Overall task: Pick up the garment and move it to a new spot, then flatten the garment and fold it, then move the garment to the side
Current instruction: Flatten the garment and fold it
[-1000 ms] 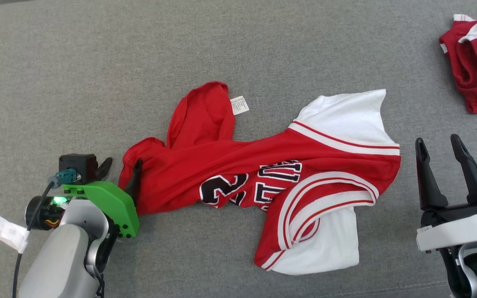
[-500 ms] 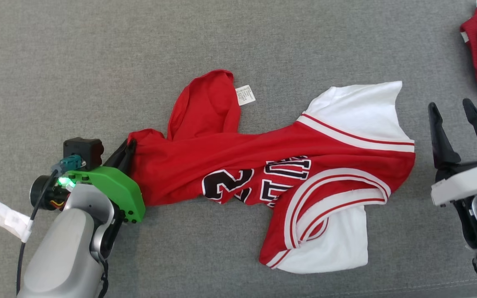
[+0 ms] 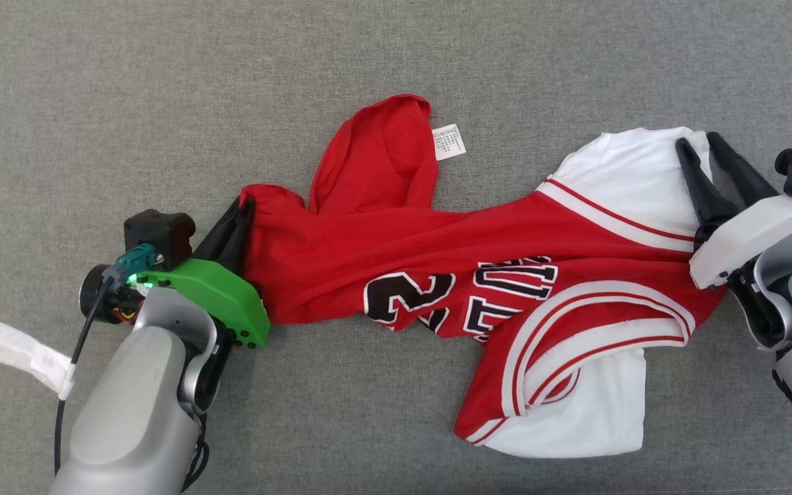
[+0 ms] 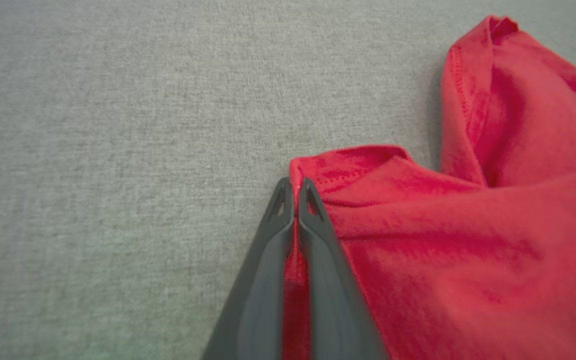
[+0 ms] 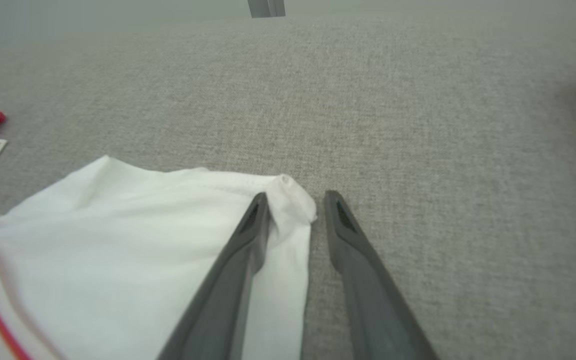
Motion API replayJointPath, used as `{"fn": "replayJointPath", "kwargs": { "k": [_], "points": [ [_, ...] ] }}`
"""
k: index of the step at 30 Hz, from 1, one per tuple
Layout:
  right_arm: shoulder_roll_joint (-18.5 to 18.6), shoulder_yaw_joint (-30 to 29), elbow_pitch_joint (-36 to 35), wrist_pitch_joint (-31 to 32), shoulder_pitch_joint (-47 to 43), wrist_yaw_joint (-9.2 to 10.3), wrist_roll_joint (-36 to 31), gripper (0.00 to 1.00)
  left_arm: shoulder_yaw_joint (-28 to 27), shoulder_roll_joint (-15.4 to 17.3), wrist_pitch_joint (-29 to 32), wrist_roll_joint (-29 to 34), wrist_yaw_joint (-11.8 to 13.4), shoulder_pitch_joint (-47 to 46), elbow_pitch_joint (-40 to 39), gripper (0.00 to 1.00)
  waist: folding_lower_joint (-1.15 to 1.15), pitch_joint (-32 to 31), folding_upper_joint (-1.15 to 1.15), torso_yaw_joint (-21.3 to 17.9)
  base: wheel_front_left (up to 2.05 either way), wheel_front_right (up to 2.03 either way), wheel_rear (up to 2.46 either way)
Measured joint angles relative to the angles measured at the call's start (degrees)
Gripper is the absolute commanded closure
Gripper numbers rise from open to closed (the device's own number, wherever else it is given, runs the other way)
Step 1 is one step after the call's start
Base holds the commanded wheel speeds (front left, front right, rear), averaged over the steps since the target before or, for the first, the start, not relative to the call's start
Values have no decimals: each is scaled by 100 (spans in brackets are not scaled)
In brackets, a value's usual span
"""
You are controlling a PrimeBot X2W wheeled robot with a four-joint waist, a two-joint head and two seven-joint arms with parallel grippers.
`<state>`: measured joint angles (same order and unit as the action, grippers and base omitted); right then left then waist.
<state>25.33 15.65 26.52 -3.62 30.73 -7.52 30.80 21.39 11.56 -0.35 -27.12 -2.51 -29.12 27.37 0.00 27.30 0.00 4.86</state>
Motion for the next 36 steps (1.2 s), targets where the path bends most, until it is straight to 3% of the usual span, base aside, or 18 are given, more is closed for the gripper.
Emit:
{"fn": "replayJointPath", "kwargs": {
  "k": [4, 8, 17, 23, 29, 36],
  "points": [
    [97, 133, -86, -430, 7, -2, 81, 100, -189, 11, -345, -66, 133, 76, -159, 100, 0, -75, 0, -40, 0, 0, 0],
    [325, -91, -501, -910, 8, -1, -13, 100, -338, 113, -708, -22, 307, 172, -800, 100, 0, -217, 0, -83, 0, 0, 0],
    [487, -1378, -2685, -1107, -72, -1, -753, 100, -690, 555, -895, 365, 792, 126, -3214, 100, 0, -719, 0, -196, 0, 0, 0],
    [678, -2191, -4173, -452, 83, -1, -1053, 100, -946, 948, -433, 657, 966, -534, -4633, 100, 0, -1132, 0, -279, 0, 0, 0],
    [1085, -2611, -4724, 143, 688, -2, -933, 100, -1128, 1202, 103, 715, 985, -1377, -5113, 100, 0, -1453, 0, -350, 0, 0, 0],
    [1504, -2484, -4248, 454, 1399, -2, -498, 100, -1012, 1212, 467, 505, 802, -2050, -4556, 100, 0, -1447, 0, -395, 0, 0, 0]
  ]
}}
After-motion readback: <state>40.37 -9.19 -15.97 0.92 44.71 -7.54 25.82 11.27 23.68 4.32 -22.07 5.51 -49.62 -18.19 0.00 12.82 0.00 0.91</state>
